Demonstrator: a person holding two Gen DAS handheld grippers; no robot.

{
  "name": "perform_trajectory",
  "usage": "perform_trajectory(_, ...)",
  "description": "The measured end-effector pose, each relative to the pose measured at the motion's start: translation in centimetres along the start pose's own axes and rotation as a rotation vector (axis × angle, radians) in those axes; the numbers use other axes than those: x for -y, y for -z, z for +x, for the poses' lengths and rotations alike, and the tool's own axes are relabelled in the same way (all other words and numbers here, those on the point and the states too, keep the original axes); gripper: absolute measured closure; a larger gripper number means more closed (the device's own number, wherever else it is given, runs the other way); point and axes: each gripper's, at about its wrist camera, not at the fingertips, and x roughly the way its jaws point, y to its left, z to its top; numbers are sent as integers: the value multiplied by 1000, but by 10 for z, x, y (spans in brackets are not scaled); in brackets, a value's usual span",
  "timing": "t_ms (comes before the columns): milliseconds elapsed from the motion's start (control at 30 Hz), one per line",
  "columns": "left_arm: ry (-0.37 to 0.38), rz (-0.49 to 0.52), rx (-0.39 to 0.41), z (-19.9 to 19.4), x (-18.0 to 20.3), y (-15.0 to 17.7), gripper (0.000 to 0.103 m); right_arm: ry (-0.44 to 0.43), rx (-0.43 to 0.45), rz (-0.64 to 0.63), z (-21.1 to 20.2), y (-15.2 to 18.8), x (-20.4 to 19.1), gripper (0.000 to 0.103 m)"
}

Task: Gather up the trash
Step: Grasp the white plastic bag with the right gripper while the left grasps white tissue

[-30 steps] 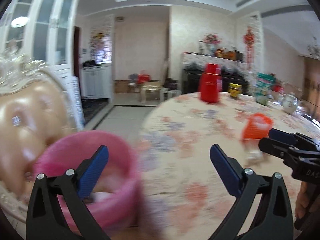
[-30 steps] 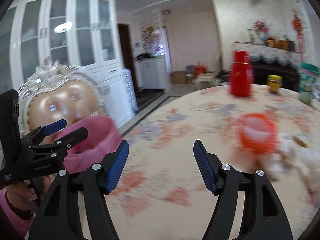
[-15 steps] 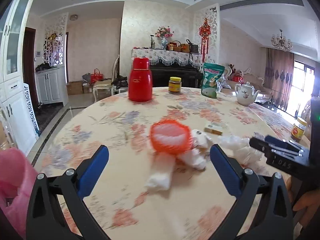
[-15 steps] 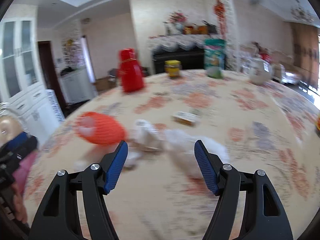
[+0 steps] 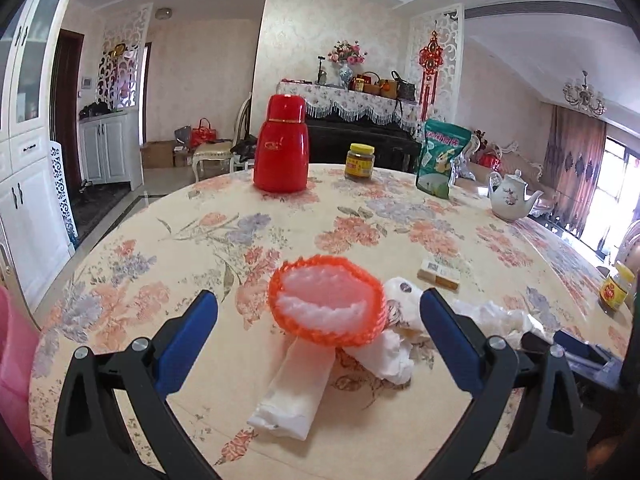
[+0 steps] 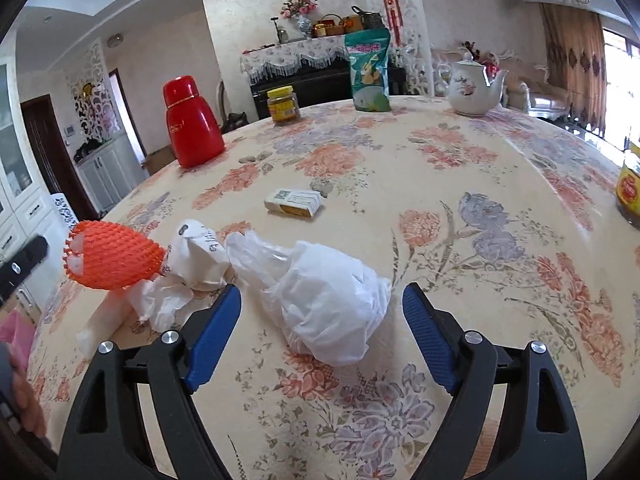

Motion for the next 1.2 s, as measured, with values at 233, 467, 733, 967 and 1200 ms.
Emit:
perform_trajectory(233,20,36,-65,15,-15,12,5,-18,-56,4,16,-6,1,18)
perform_trajectory(467,26,118,-129,22,-6,21,5,11,-113,-8,28,-5,-3,38)
perform_trajectory(733,30,117,-129,18,-7,24,6,7,-60,-46,13,-2,-10,82)
perform_trajectory(967,197,170,-193,18,21,32,27,35,-19,-34,4,-3,-7,83)
perform_trajectory(1200,110,197,-263,34,41,31,27,22,-25,19,4,-3,5,83)
